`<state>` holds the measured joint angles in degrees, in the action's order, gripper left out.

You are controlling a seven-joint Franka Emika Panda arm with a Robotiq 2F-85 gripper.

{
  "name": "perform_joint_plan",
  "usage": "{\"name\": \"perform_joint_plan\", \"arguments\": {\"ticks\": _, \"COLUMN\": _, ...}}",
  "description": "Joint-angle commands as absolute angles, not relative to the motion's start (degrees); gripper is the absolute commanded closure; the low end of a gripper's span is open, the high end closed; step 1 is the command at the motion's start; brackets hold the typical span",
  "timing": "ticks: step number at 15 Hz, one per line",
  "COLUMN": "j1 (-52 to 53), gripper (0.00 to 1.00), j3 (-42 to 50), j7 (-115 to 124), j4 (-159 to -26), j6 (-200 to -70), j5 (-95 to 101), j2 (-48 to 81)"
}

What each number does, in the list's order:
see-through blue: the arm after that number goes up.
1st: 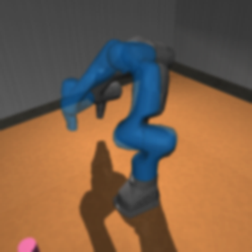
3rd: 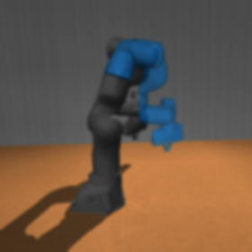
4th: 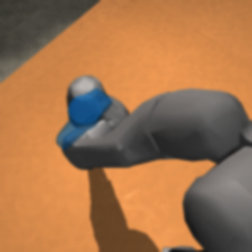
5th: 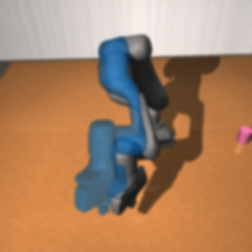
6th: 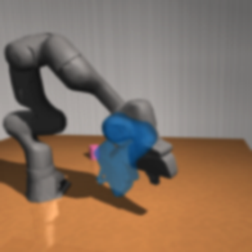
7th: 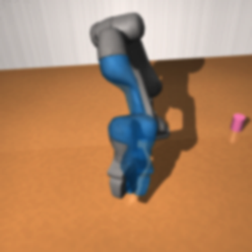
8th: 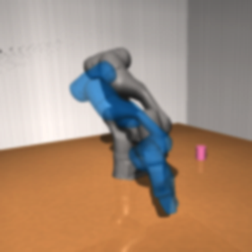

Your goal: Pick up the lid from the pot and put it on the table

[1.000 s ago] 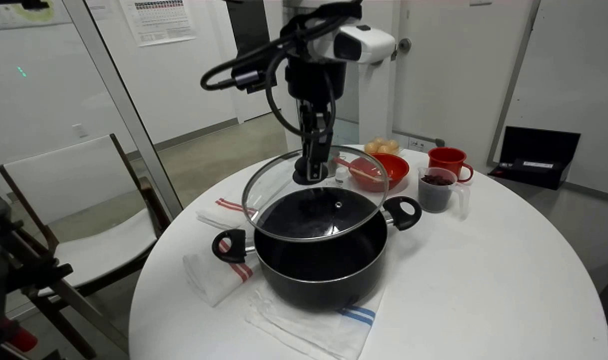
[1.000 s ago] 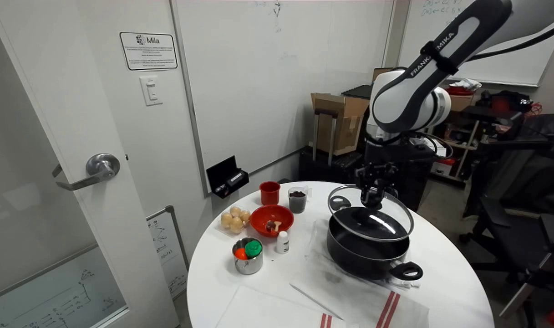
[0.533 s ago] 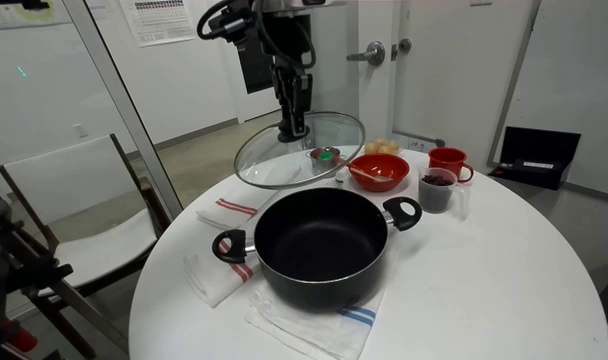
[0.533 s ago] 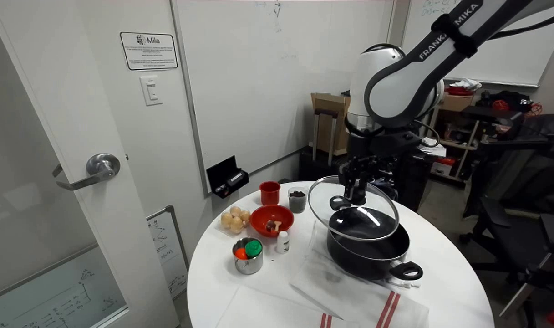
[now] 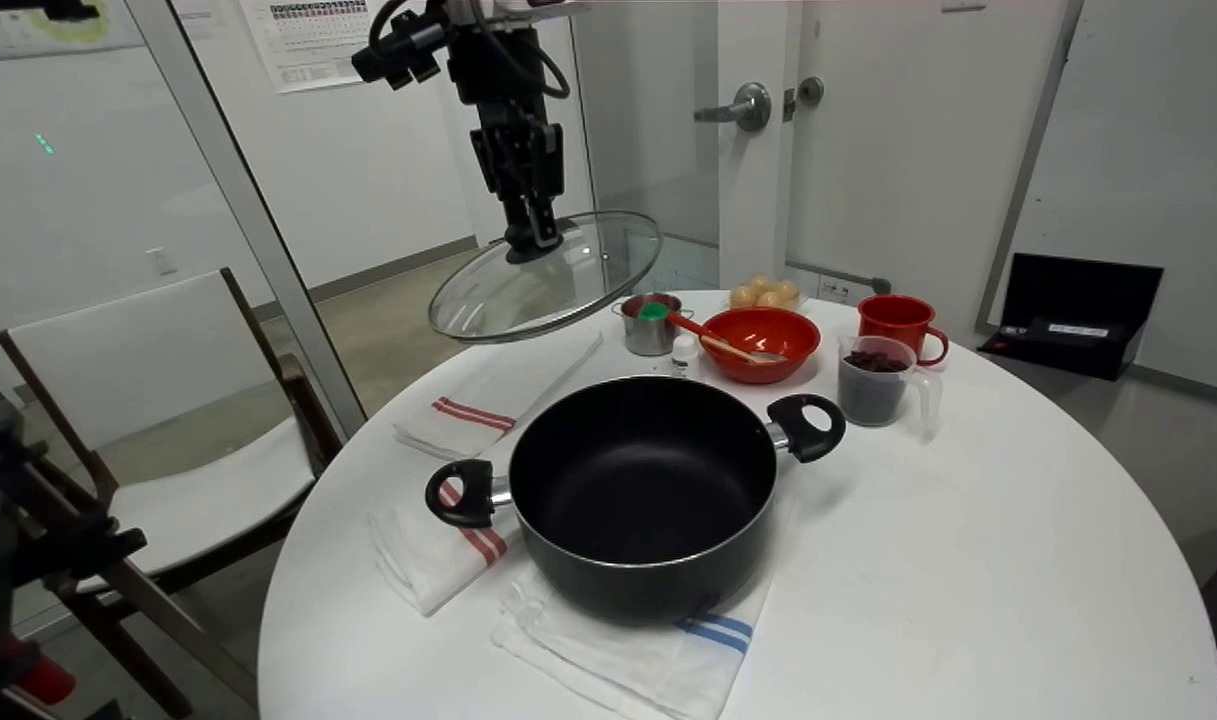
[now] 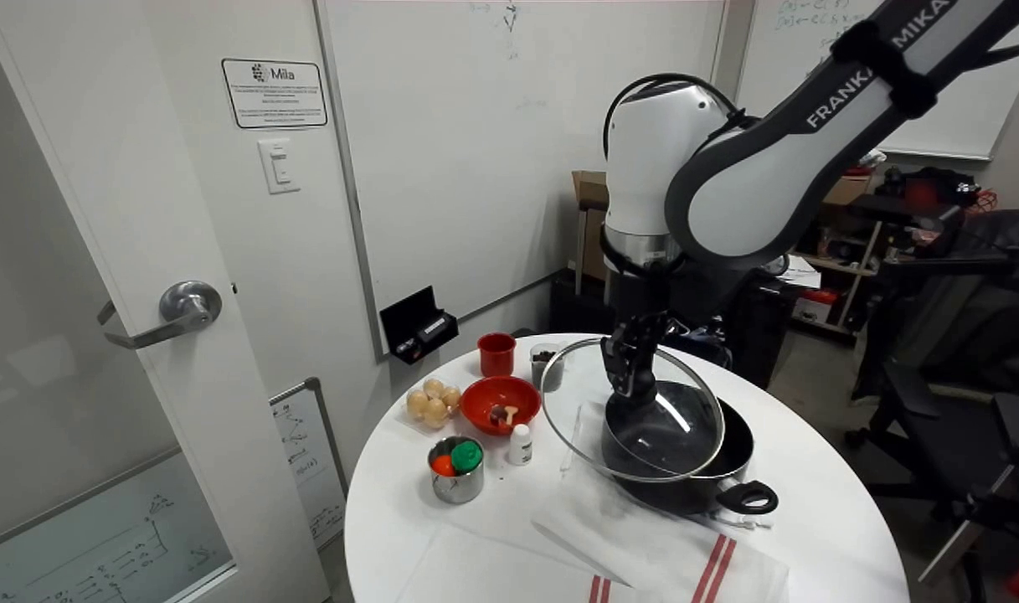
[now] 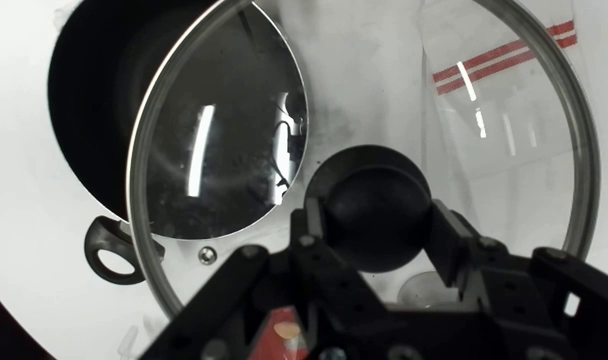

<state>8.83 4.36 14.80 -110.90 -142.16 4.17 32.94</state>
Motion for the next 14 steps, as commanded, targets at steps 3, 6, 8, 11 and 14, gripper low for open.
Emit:
{"name": "perform_joint_plan", "arguments": {"ticks": 3, "j1": 8.4, "gripper": 0.5, "j3": 4.3, "j7": 15.0, "j4": -110.8, "j6": -142.0, "j5": 4.9, "j2": 32.9}}
{"name": "perform_joint_plan", "arguments": {"ticks": 6, "j1": 9.5, "gripper": 0.75, "j3": 4.0, "j7": 15.0, "j4": -109.4, "j6": -141.4, "j5": 5.9, "j2": 34.3}}
{"name": "perform_joint_plan", "arguments": {"ticks": 8, "j1": 10.5, "gripper": 0.75, "j3": 2.7, "j7": 14.2, "j4": -107.8, "j6": -141.0, "j5": 6.0, "j2": 36.1}}
{"name": "perform_joint_plan", "arguments": {"ticks": 11, "j1": 12.4, "gripper": 0.75, "j3": 1.2, "j7": 13.6, "j4": -105.0, "j6": -140.0, "j5": 6.5, "j2": 38.8}}
{"name": "perform_joint_plan", "arguments": {"ticks": 14, "j1": 14.3, "gripper": 0.75, "j3": 0.1, "j7": 12.6, "j4": -100.1, "j6": -137.7, "j5": 6.9, "j2": 43.0}}
